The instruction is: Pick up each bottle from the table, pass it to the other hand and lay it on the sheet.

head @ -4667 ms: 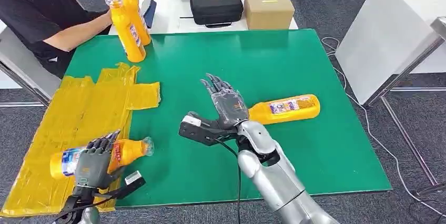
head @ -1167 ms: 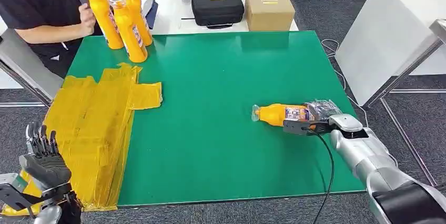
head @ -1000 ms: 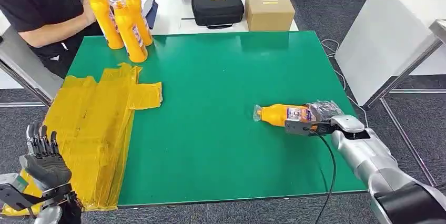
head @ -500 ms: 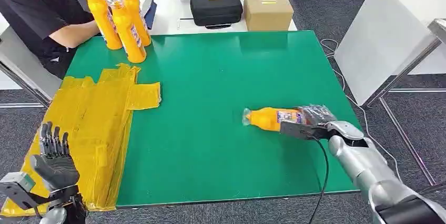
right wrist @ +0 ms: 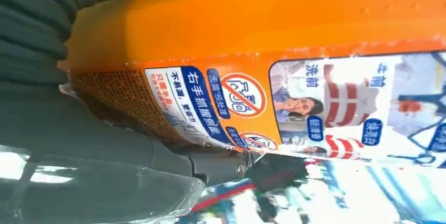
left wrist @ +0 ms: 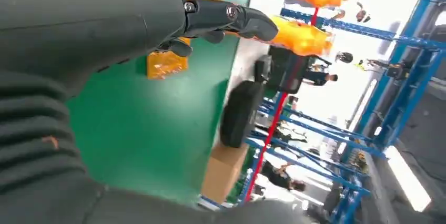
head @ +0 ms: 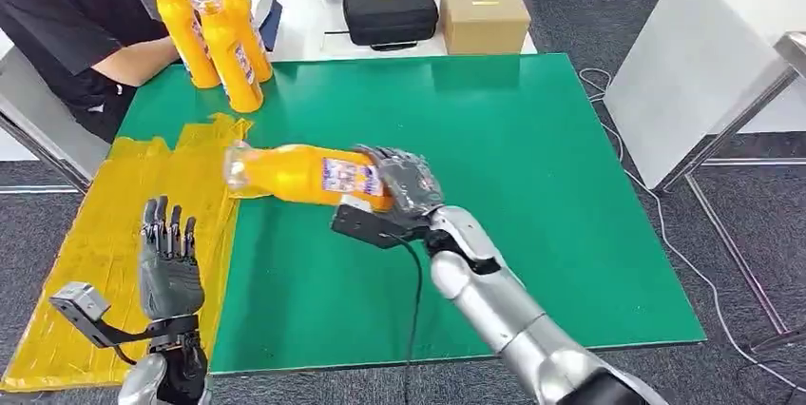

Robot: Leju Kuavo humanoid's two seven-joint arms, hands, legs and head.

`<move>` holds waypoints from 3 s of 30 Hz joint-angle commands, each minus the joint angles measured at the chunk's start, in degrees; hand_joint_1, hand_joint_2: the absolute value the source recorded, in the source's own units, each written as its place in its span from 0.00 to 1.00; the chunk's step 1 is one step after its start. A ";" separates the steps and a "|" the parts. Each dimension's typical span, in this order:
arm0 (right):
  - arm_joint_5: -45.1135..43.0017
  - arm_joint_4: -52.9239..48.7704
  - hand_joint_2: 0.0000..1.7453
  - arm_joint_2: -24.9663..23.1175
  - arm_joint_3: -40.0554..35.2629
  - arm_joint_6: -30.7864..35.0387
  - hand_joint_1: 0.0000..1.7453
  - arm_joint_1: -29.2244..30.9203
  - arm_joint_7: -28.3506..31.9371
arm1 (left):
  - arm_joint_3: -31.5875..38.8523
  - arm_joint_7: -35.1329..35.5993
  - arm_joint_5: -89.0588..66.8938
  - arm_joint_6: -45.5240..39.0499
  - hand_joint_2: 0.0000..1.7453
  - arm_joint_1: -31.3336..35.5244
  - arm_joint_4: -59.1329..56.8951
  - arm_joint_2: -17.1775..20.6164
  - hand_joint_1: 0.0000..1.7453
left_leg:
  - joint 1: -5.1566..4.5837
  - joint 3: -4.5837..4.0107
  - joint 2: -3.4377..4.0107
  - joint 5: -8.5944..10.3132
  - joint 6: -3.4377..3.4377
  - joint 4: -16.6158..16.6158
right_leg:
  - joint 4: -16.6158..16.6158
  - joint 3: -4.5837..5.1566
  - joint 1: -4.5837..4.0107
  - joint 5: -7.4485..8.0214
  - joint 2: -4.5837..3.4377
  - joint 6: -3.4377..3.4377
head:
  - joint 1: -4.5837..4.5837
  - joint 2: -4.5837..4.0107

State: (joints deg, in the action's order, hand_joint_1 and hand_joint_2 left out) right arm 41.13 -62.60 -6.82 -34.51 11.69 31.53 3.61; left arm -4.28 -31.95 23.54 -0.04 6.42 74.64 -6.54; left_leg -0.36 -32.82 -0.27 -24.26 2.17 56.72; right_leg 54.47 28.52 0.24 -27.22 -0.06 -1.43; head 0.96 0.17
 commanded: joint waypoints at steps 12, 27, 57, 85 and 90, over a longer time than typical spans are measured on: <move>-1.82 11.56 1.00 -8.62 -6.55 0.32 1.00 7.26 -1.32 | -2.65 -1.54 -1.89 -2.90 1.00 4.47 -1.56 -0.80 0.00 | -0.01 -0.05 -0.01 -0.07 -0.20 0.07 | 0.00 0.00 0.04 -0.05 0.03 0.05 | 0.04 0.00; -1.22 13.76 1.00 -10.99 -7.65 -0.90 1.00 8.15 -2.42 | -3.20 -2.04 -2.85 -3.39 1.00 6.08 -2.12 -0.99 0.00 | -0.03 -0.13 -0.05 -0.02 -0.08 0.02 | -0.02 0.10 0.08 -0.01 0.06 0.01 | 0.04 0.00; 2.94 18.68 1.00 -13.00 -6.23 -3.39 1.00 9.56 -4.83 | -7.84 -0.83 -1.84 -2.85 1.00 5.47 0.76 -0.90 0.00 | -0.03 -0.14 -0.06 -0.03 -0.11 0.03 | -0.02 0.09 0.08 -0.04 0.09 0.02 | 0.02 0.00; 5.80 14.45 1.00 -13.18 -27.54 -7.45 1.00 4.36 -9.57 | 0.04 4.27 4.15 -2.80 1.00 -1.98 11.53 -0.85 0.00 | 0.03 -0.16 0.00 -0.04 -0.13 -0.02 | -0.09 0.11 0.02 -0.02 0.04 0.05 | 0.04 0.00; 6.19 13.53 1.00 -13.18 -27.69 -8.55 1.00 4.25 -10.23 | 0.13 4.47 3.85 -2.27 1.00 -2.69 12.84 -1.30 1.00 | 0.02 -0.17 -0.06 -0.03 -0.12 -0.02 | -0.10 0.11 0.03 -0.02 0.08 0.05 | 0.02 0.00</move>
State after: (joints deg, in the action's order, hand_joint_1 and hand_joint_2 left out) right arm 46.44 -48.09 -21.40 -55.54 5.81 36.86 -6.62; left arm -6.58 -28.48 27.28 -2.93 1.65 85.48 -8.17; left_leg -0.43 -33.08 -0.28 -24.26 2.18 56.72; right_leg 54.47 28.78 0.36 -27.23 -0.03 -1.43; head 0.99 0.18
